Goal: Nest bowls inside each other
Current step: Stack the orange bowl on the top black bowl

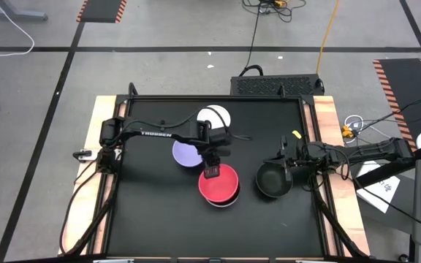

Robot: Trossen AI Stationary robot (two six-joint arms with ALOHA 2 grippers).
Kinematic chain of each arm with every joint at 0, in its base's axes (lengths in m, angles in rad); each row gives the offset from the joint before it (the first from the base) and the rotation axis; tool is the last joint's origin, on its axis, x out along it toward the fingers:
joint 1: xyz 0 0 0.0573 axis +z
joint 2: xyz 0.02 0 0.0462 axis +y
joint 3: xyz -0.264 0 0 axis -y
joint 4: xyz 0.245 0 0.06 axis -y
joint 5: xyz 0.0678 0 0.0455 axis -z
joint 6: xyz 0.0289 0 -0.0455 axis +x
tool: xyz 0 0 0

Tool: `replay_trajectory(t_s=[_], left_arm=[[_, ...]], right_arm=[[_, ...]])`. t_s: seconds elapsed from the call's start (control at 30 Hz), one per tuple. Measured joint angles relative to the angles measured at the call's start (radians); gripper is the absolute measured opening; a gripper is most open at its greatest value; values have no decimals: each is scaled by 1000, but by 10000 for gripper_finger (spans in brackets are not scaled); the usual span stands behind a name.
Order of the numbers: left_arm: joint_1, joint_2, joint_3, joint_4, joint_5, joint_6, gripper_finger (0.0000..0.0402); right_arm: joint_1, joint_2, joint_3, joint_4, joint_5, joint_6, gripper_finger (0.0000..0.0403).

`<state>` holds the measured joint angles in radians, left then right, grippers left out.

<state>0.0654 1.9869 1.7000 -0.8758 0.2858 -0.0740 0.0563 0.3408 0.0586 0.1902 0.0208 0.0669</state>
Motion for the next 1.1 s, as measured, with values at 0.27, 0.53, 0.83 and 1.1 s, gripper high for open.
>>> replay_trajectory(t_s=[0.27,0.53,0.83,1.1], left_arm=[[-8,0,0,-47,-45,-14,5],[-38,0,0,-4,-58,-14,5],[-46,34,0,31,-50,-10,5],[-42,69,2,49,-14,-6,5]], right_arm=[[0,0,0,0,0,0,0],[0,0,0,0,0,0,0],[0,0,0,0,0,0,0],[0,0,0,0,0,-4,0]])
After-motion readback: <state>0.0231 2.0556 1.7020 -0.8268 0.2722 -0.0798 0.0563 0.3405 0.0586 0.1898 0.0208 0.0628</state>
